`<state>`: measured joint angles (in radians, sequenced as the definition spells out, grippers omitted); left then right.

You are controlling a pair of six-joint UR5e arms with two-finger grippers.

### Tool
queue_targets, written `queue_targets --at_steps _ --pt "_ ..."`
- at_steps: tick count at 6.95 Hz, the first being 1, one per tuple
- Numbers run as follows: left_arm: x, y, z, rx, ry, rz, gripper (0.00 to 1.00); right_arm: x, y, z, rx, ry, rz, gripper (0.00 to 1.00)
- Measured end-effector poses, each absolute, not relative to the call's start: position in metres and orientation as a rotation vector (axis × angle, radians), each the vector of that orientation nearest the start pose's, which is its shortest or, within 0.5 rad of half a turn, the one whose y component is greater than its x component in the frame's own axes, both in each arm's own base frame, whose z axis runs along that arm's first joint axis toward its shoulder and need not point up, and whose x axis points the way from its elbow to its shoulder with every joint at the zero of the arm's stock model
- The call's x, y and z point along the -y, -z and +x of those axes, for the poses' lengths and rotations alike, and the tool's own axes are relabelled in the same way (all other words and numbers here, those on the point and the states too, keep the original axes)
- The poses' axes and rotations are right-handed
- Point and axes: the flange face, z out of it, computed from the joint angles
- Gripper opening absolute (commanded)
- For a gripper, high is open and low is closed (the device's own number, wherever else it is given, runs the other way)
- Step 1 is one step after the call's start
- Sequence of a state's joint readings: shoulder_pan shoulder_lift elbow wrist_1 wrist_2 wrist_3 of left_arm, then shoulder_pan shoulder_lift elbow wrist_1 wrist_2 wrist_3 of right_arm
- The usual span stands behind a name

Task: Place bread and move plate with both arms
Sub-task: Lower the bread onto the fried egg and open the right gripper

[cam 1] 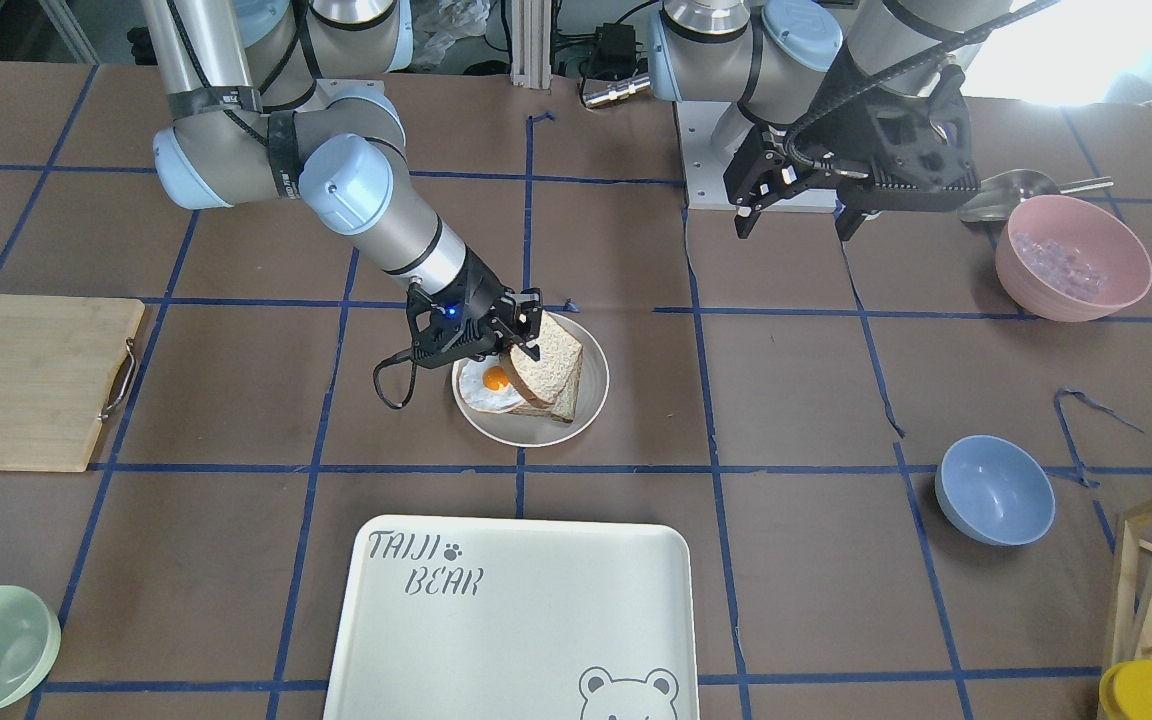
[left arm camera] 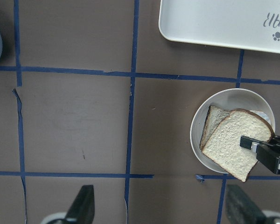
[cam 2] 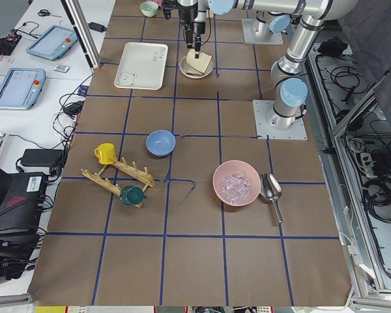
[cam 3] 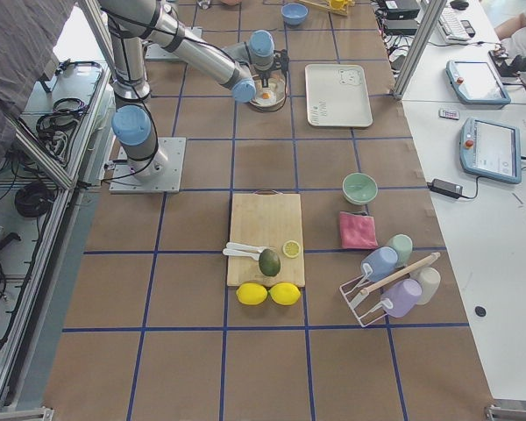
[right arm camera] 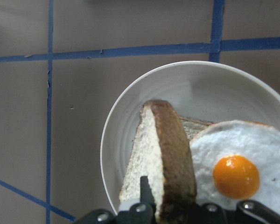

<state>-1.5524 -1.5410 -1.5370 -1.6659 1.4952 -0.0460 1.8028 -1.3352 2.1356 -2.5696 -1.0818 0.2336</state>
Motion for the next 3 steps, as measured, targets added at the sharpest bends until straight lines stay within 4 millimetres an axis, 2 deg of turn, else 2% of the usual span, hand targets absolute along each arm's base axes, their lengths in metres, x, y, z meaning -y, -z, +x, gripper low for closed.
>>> queue_targets --at_steps 1,3 --pt "0.4779 -0.5096 -0.1320 -3.215 -0.053 -0.106 1.00 0.4344 -0.2262 0.2861 -2.635 0.106 -0.056 0.90" --pt "0.4780 -0.5095 -0.1320 -3.214 -0.053 -0.106 1.00 0.4366 -0.2224 0.2857 -2.646 0.101 -0.046 1.00"
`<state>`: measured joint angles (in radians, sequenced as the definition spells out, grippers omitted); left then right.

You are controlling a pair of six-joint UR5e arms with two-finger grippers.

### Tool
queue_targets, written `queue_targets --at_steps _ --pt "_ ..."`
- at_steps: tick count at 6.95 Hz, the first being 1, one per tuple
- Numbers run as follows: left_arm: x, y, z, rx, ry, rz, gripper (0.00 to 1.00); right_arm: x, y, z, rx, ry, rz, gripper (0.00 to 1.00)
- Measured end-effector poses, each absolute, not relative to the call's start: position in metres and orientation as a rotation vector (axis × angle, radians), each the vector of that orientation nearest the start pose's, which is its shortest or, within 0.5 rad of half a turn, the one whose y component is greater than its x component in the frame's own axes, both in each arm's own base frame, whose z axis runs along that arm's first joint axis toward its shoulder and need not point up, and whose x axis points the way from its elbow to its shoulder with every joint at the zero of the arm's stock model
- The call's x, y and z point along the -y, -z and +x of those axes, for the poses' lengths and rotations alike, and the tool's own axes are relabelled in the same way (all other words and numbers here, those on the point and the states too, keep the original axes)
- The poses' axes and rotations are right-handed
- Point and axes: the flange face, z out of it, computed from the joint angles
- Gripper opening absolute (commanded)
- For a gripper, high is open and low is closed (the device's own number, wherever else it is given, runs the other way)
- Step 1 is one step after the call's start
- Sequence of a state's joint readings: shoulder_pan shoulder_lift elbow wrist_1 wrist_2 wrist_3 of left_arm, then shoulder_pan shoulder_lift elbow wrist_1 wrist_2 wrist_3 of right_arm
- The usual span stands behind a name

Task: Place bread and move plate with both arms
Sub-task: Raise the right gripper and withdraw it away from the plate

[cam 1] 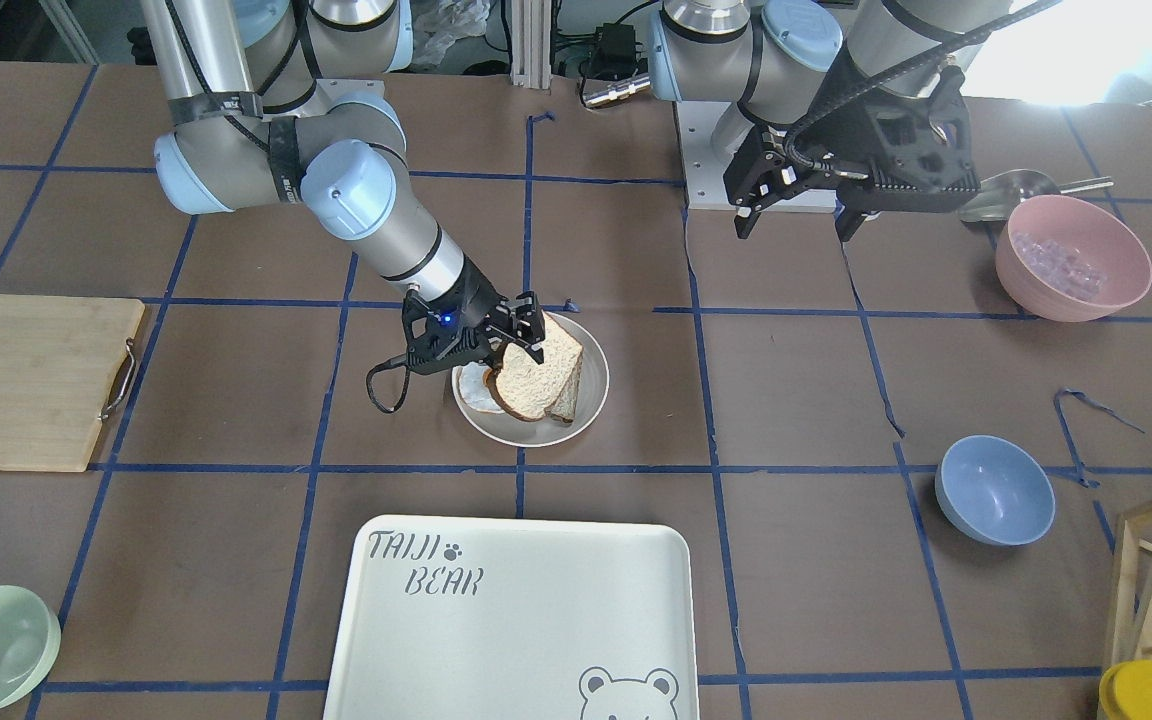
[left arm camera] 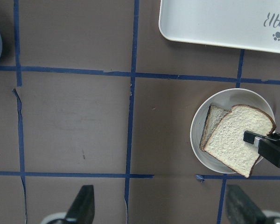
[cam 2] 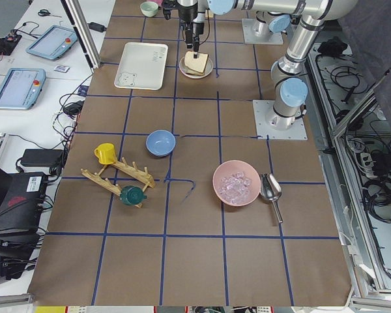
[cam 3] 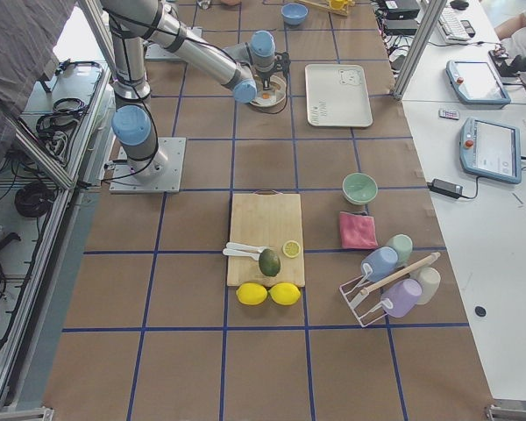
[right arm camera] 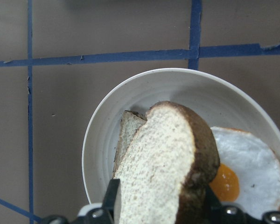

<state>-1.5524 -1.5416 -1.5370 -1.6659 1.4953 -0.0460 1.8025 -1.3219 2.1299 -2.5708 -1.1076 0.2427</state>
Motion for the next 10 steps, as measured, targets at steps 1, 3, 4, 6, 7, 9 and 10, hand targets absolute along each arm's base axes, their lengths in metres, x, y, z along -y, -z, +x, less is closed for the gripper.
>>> queue_targets --at_steps 1,3,4,6,7,9,10 --pt "0.478 -0.510 -0.132 -3.214 -0.053 -0.105 1.00 0.439 -0.225 0.286 -2.645 0.110 -0.046 1.00" --pt "0.478 -0.509 -0.132 -3.214 -0.054 -0.106 1.00 0.453 -0.242 0.286 -2.665 0.177 -0.058 1.00" --pt "0.478 -0.509 -0.132 -3.214 -0.056 -0.106 1.00 0.467 -0.259 0.286 -2.683 0.218 -0.063 1.00" --pt "0.479 -0.508 -0.133 -3.217 -0.059 -0.107 1.00 0.504 -0.305 0.285 -2.750 0.197 -0.056 1.00" --pt "0.481 -0.506 -0.134 -3.221 -0.057 -0.109 1.00 0.523 -0.335 0.280 -2.807 0.148 -0.062 1.00" --pt "0.482 -0.505 -0.134 -3.225 -0.052 -0.108 1.00 0.554 -0.409 0.253 -2.933 0.048 -0.121 1.00" --pt "0.483 -0.506 -0.134 -3.224 -0.049 -0.104 1.00 0.559 -0.443 0.232 -2.978 0.003 -0.148 1.00"
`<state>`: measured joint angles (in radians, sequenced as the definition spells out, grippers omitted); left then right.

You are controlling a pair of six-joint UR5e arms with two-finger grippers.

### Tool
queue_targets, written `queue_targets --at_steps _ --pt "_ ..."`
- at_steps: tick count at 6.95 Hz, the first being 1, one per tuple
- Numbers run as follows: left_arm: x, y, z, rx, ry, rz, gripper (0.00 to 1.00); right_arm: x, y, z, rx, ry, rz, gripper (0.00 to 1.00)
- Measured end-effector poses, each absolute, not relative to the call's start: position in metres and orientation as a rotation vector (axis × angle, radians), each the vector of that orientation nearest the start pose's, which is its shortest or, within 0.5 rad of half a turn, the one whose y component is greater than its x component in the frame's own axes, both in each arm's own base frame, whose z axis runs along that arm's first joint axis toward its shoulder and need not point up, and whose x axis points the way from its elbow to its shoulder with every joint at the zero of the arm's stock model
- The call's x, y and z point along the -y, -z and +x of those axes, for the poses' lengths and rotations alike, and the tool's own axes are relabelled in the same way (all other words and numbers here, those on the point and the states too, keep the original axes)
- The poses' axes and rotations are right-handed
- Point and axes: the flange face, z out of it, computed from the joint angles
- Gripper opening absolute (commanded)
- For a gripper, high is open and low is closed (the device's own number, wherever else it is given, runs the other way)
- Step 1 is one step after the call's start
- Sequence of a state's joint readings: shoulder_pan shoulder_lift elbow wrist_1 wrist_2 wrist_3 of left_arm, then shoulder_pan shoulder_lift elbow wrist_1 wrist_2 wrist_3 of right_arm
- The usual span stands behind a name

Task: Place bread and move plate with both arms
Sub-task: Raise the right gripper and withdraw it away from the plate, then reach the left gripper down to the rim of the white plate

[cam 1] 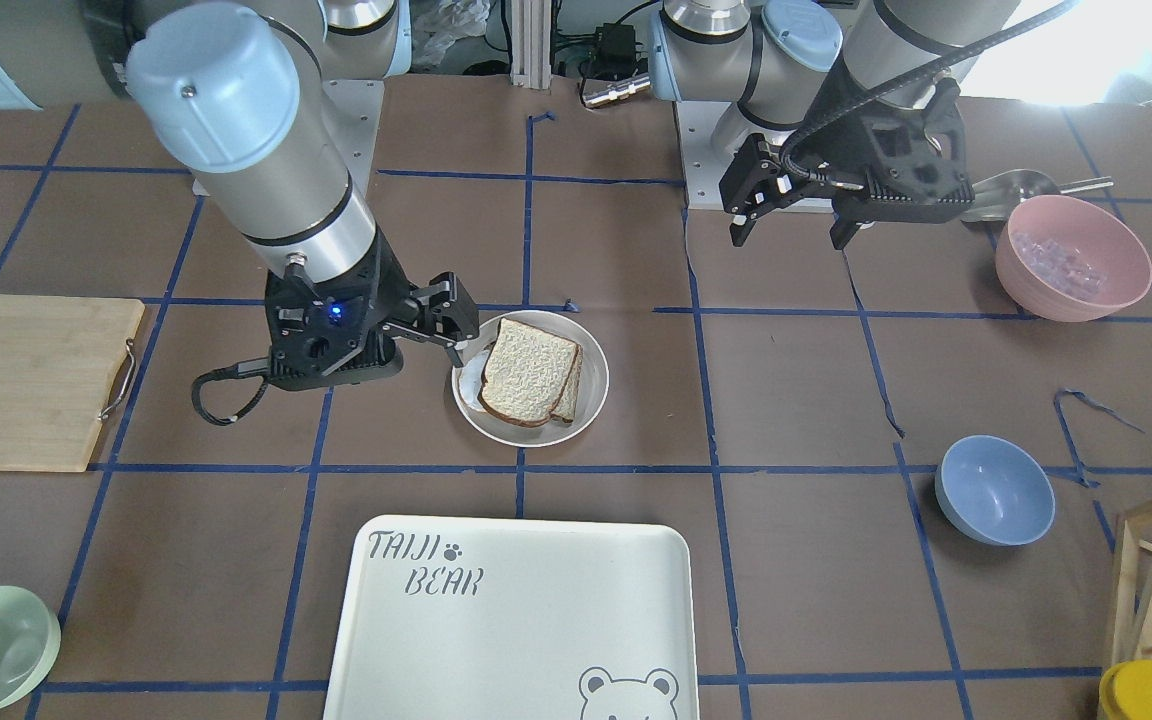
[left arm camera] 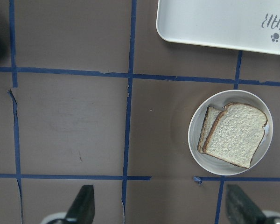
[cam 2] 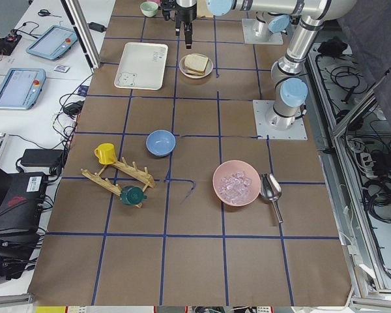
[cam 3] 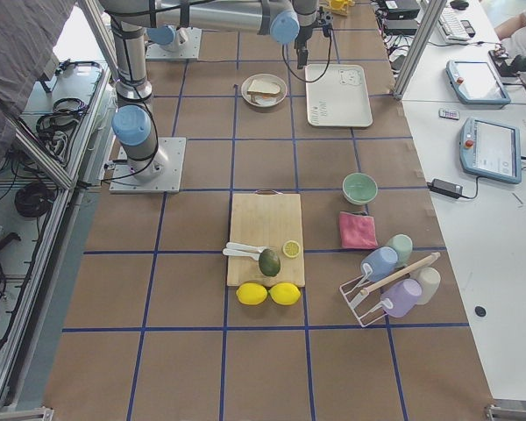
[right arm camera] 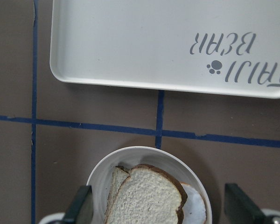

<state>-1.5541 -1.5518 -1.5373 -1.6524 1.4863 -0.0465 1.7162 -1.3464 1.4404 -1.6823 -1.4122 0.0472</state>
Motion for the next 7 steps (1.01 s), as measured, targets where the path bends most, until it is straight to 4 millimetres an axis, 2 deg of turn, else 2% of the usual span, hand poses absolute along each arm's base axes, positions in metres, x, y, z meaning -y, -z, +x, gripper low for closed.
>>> queue_targets --at_steps 2,3,4,5,6,7 --pt "0.483 -0.509 -0.133 -3.221 -0.042 -0.100 1.00 0.537 -0.508 0.183 -3.034 -0.010 -0.183 1.00" --pt "0.485 -0.508 -0.133 -3.220 -0.050 -0.104 1.00 0.521 -0.535 0.161 -3.048 0.019 -0.202 1.00" --pt "0.488 -0.502 -0.133 -3.218 -0.076 -0.118 1.00 0.511 -0.549 0.151 -3.052 0.048 -0.205 1.00" --pt "0.491 -0.491 -0.135 -3.217 -0.115 -0.161 1.00 0.507 -0.550 0.148 -3.051 0.045 -0.179 1.00" --pt "0.493 -0.475 -0.139 -3.209 -0.171 -0.251 1.00 0.504 -0.541 0.148 -3.051 0.023 -0.133 1.00" --pt "0.494 -0.451 -0.148 -3.192 -0.231 -0.349 1.00 0.503 -0.535 0.153 -3.053 0.035 -0.119 1.00"
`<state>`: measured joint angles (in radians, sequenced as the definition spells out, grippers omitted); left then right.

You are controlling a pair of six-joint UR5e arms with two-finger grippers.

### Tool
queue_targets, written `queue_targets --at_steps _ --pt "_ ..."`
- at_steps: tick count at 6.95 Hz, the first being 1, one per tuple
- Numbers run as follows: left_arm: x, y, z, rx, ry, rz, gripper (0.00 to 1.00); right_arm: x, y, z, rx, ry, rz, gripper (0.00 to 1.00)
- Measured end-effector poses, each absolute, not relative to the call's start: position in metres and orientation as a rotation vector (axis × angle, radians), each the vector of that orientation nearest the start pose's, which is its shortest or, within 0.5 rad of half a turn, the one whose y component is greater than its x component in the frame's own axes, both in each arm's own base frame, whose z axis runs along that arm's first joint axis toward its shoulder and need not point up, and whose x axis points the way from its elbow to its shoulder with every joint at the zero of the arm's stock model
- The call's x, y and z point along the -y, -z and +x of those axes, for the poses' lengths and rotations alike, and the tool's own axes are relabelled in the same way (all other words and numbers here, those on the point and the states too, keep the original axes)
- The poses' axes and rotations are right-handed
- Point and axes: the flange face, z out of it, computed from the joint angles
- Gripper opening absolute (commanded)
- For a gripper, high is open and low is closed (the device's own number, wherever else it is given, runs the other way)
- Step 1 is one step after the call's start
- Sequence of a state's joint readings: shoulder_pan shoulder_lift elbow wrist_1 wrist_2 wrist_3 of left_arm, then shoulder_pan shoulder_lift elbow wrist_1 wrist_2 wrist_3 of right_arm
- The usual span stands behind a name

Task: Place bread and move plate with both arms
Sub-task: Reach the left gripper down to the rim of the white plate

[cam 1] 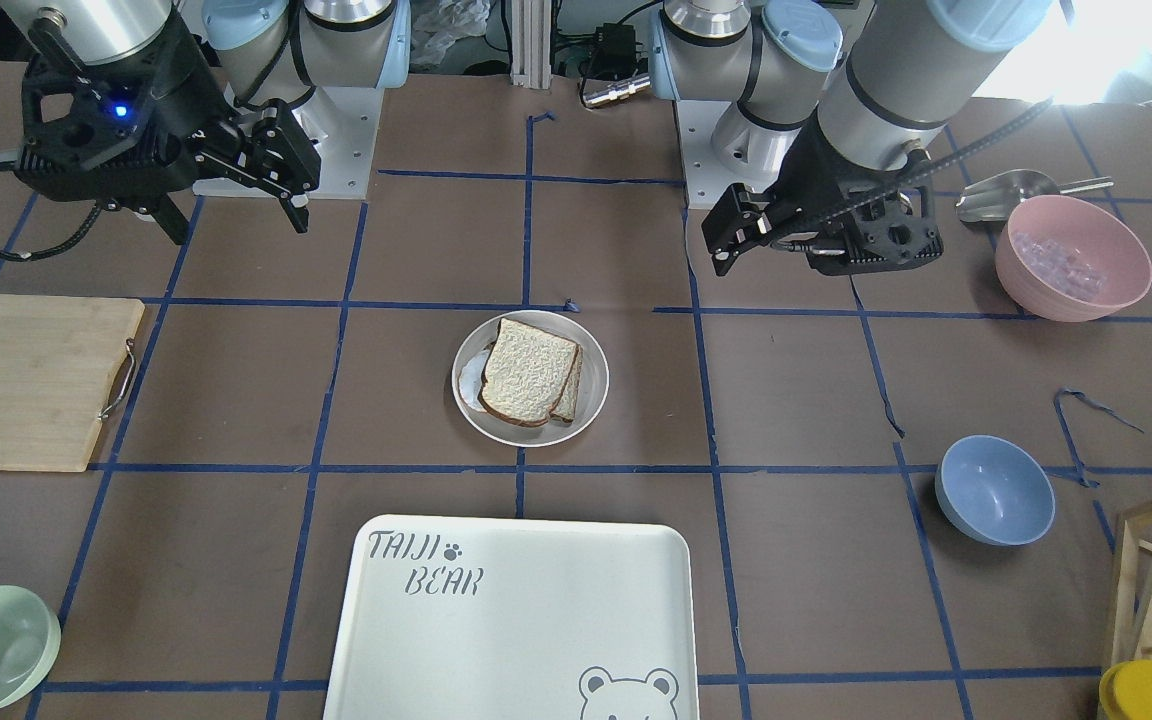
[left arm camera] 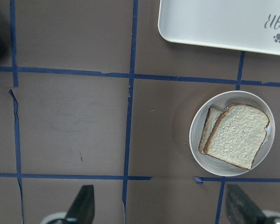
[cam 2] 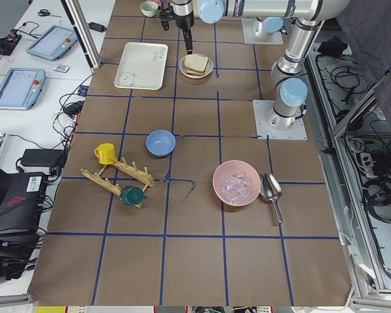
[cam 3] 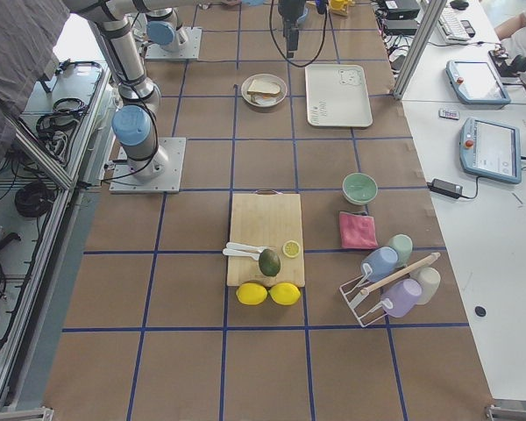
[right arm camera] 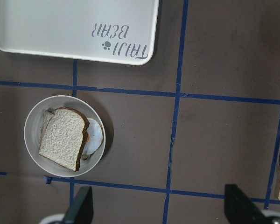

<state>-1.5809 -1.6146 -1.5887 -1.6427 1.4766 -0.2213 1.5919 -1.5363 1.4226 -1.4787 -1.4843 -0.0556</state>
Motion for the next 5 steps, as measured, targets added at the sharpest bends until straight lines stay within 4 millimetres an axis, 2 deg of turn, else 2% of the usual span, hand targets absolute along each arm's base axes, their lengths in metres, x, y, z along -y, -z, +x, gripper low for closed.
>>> queue_targets --at_steps 1,2,3,5 --pt "0.493 -0.422 -0.165 -3.180 -0.266 -0.427 1.00 0.502 -0.529 0.165 -3.069 0.084 -0.150 1.00" --pt "0.488 -0.385 -0.188 -3.180 -0.277 -0.482 1.00 0.501 -0.519 0.179 -3.105 0.143 -0.188 1.00" --pt "0.478 -0.346 -0.205 -3.187 -0.291 -0.495 1.00 0.504 -0.510 0.184 -3.131 0.186 -0.192 1.00" --pt "0.455 -0.274 -0.218 -3.241 -0.328 -0.498 0.96 0.508 -0.503 0.177 -3.145 0.193 -0.165 1.00"
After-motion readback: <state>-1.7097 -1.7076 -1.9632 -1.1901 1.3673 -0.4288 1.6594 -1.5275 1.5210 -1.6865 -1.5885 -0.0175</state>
